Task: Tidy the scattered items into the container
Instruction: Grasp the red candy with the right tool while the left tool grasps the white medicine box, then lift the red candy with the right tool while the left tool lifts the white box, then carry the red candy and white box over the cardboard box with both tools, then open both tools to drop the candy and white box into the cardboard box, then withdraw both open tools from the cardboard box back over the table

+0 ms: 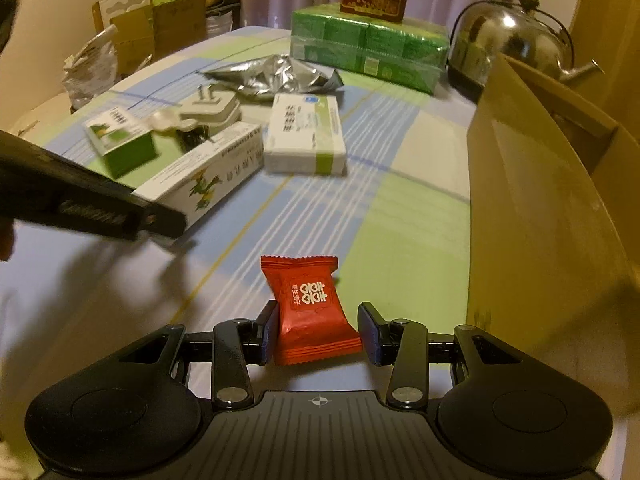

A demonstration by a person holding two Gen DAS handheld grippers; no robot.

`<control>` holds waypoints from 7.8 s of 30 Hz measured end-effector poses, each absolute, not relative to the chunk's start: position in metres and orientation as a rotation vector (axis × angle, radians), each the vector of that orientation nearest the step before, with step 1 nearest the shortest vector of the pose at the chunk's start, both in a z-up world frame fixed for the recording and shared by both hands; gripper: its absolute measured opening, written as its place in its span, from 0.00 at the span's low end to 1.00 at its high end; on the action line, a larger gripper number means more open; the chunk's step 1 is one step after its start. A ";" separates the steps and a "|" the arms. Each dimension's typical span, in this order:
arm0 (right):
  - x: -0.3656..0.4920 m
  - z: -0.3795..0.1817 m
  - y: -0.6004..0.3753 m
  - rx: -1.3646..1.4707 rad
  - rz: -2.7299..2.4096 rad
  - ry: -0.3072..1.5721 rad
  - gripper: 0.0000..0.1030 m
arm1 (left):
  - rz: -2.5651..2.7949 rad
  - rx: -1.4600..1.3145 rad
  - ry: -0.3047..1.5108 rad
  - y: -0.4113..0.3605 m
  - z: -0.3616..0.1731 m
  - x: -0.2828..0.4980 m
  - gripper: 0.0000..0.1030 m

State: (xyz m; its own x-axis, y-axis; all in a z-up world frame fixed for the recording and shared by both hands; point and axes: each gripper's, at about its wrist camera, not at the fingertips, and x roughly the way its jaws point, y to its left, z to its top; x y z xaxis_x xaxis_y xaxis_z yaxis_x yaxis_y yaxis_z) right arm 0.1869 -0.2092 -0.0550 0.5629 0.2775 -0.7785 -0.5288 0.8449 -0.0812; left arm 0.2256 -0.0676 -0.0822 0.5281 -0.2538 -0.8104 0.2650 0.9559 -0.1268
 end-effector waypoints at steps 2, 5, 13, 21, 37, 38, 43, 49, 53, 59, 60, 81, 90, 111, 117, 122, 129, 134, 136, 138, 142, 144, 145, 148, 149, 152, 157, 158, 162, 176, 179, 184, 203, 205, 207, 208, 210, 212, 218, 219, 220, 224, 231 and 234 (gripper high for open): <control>0.171 -0.053 -0.214 -0.316 0.480 0.858 0.38 | -0.337 0.057 0.977 -0.067 -0.079 0.203 0.21; 0.150 -0.051 -0.221 -0.312 0.474 0.865 0.38 | -0.363 0.100 0.988 -0.066 -0.075 0.175 0.21; 0.128 -0.052 -0.226 -0.326 0.472 0.863 0.41 | -0.384 0.158 0.984 -0.069 -0.073 0.149 0.34; 0.131 -0.056 -0.218 -0.396 0.523 0.827 0.52 | -0.370 0.165 0.981 -0.073 -0.075 0.160 0.38; 0.137 -0.061 -0.214 -0.402 0.588 0.843 0.33 | -0.387 0.218 0.970 -0.092 -0.083 0.195 0.37; 0.136 -0.061 -0.214 -0.402 0.592 0.843 0.30 | -0.386 0.227 0.973 -0.093 -0.084 0.196 0.36; 0.135 -0.060 -0.214 -0.405 0.587 0.842 0.27 | -0.385 0.230 0.983 -0.092 -0.087 0.191 0.22; 0.130 -0.054 -0.218 -0.389 0.563 0.838 0.24 | -0.402 0.233 0.985 -0.090 -0.085 0.174 0.21; 0.124 -0.047 -0.223 -0.370 0.552 0.831 0.24 | -0.406 0.234 0.981 -0.088 -0.081 0.163 0.21; 0.115 -0.035 -0.230 -0.342 0.527 0.814 0.24 | -0.414 0.243 0.959 -0.087 -0.069 0.150 0.21; 0.113 -0.034 -0.231 -0.339 0.525 0.812 0.24 | -0.416 0.245 0.955 -0.087 -0.067 0.148 0.21; 0.108 -0.044 -0.240 -0.311 0.504 0.846 0.24 | -0.422 0.242 1.005 -0.094 -0.085 0.163 0.21; 0.106 -0.029 -0.241 -0.307 0.498 0.801 0.24 | -0.432 0.218 0.974 -0.091 -0.066 0.154 0.21; 0.074 0.024 -0.278 -0.273 0.389 0.682 0.24 | -0.512 0.242 0.867 -0.127 -0.016 0.115 0.21; 0.071 0.030 -0.290 -0.260 0.360 0.670 0.24 | -0.533 0.251 0.853 -0.137 -0.011 0.110 0.21; 0.072 0.037 -0.302 -0.237 0.332 0.654 0.24 | -0.553 0.253 0.844 -0.143 -0.004 0.111 0.21; 0.090 0.062 -0.328 -0.235 0.281 0.597 0.24 | -0.624 0.299 0.777 -0.172 0.021 0.127 0.21; 0.115 0.084 -0.350 -0.236 0.239 0.547 0.24 | -0.689 0.312 0.721 -0.208 0.044 0.150 0.21; 0.129 0.092 -0.358 -0.228 0.232 0.535 0.24 | -0.725 0.293 0.713 -0.224 0.053 0.163 0.21; 0.146 0.101 -0.367 -0.218 0.223 0.522 0.24 | -0.760 0.278 0.710 -0.241 0.060 0.179 0.21; 0.185 0.116 -0.385 -0.189 0.208 0.506 0.24 | -0.789 0.288 0.693 -0.274 0.071 0.213 0.21; 0.205 0.118 -0.394 -0.158 0.203 0.522 0.24 | -0.795 0.273 0.698 -0.288 0.072 0.230 0.21; 0.215 0.118 -0.397 -0.136 0.205 0.538 0.24 | -0.793 0.273 0.700 -0.295 0.071 0.239 0.21; 0.245 0.113 -0.405 -0.069 0.212 0.583 0.24 | -0.790 0.257 0.727 -0.311 0.062 0.261 0.21; 0.253 0.110 -0.406 -0.067 0.209 0.593 0.24 | -0.792 0.248 0.742 -0.314 0.058 0.267 0.21; 0.268 0.099 -0.406 -0.106 0.201 0.611 0.24 | -0.796 0.242 0.785 -0.324 0.042 0.283 0.21; 0.278 0.079 -0.412 -0.122 0.196 0.644 0.24 | -0.785 0.258 0.837 -0.332 0.013 0.294 0.21; 0.280 0.074 -0.413 -0.121 0.195 0.650 0.24 | -0.785 0.265 0.843 -0.333 0.009 0.295 0.21; 0.284 0.062 -0.416 -0.118 0.192 0.670 0.24 | -0.784 0.302 0.853 -0.338 -0.004 0.296 0.21; 0.289 0.054 -0.420 -0.096 0.195 0.673 0.24 | -0.809 0.370 0.854 -0.346 -0.019 0.292 0.21; 0.288 0.055 -0.420 -0.093 0.194 0.673 0.24 | -0.809 0.370 0.856 -0.347 -0.019 0.292 0.21; 0.287 0.056 -0.421 -0.095 0.192 0.672 0.24 | -0.804 0.372 0.831 -0.345 -0.013 0.290 0.21; 0.290 0.043 -0.400 -0.087 0.265 0.739 0.24 | -0.760 0.304 0.736 -0.301 0.025 0.277 0.25; 0.292 0.041 -0.397 -0.085 0.269 0.740 0.24 | -0.754 0.296 0.733 -0.296 0.026 0.277 0.25; 0.294 0.038 -0.396 -0.076 0.270 0.746 0.24 | -0.750 0.287 0.731 -0.291 0.027 0.277 0.25; 0.295 0.038 -0.396 -0.068 0.271 0.748 0.24 | -0.746 0.284 0.733 -0.289 0.027 0.277 0.25; 0.295 0.038 -0.396 -0.058 0.270 0.749 0.25 | -0.743 0.280 0.734 -0.285 0.026 0.277 0.25; 0.293 0.041 -0.397 -0.058 0.262 0.743 0.28 | -0.737 0.274 0.733 -0.281 0.027 0.275 0.25; 0.275 0.055 -0.398 -0.042 0.251 0.717 0.36 | -0.716 0.240 0.732 -0.264 0.031 0.265 0.25; 0.271 0.058 -0.398 -0.037 0.249 0.713 0.37 | -0.713 0.234 0.731 -0.261 0.032 0.263 0.26; 0.265 0.061 -0.398 -0.033 0.247 0.707 0.38 | -0.709 0.229 0.730 -0.257 0.034 0.259 0.26; 0.243 0.074 -0.392 -0.018 0.247 0.677 0.43 | -0.688 0.211 0.722 -0.239 0.040 0.245 0.28; 0.194 0.097 -0.370 -0.002 0.278 0.623 0.51 | -0.610 0.190 0.713 -0.195 0.042 0.207 0.32; 0.173 0.101 -0.355 0.005 0.306 0.618 0.59 | -0.555 0.168 0.732 -0.166 0.033 0.187 0.35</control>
State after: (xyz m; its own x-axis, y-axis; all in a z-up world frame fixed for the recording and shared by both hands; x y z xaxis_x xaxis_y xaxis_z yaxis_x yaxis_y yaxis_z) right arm 0.1728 -0.3554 0.1007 0.7714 0.2838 -0.5695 -0.2806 0.9550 0.0958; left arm 0.1871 -0.1660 0.0330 0.6076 -0.4210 -0.6735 0.5351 0.8436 -0.0447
